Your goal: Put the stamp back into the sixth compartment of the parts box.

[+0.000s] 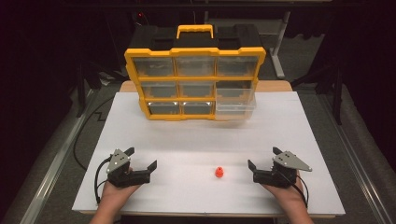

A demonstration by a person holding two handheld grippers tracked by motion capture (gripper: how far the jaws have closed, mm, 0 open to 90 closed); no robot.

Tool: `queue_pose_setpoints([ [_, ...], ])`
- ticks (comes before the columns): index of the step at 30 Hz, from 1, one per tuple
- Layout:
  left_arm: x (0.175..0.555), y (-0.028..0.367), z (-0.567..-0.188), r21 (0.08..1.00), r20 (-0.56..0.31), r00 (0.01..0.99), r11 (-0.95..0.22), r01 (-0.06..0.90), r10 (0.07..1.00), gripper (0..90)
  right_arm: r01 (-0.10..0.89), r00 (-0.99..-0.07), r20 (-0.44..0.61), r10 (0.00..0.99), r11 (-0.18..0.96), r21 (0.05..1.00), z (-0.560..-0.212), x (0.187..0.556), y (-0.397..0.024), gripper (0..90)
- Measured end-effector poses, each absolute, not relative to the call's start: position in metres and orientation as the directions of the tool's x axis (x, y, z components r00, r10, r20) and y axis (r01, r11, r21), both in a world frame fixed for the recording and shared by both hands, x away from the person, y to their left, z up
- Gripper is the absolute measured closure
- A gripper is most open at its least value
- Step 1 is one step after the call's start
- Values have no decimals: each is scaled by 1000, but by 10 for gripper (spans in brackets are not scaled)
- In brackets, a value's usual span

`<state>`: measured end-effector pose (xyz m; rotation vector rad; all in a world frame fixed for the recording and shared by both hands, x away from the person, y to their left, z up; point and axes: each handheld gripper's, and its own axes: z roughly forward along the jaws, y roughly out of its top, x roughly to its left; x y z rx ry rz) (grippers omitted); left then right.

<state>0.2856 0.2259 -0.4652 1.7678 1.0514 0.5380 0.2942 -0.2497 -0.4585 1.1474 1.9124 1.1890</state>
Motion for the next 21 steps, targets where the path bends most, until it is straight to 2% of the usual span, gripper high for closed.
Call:
queue_pose_setpoints([
  [10, 286, 227, -464, 901, -102, 526, -146, 408, 844, 3, 406, -455, -63, 888, 270, 873, -460, 295, -248, 0],
  [21, 286, 226, -465, 900, -98, 533, -154, 408, 841, 2, 489, -494, -36, 869, 312, 815, -467, 299, -246, 0],
])
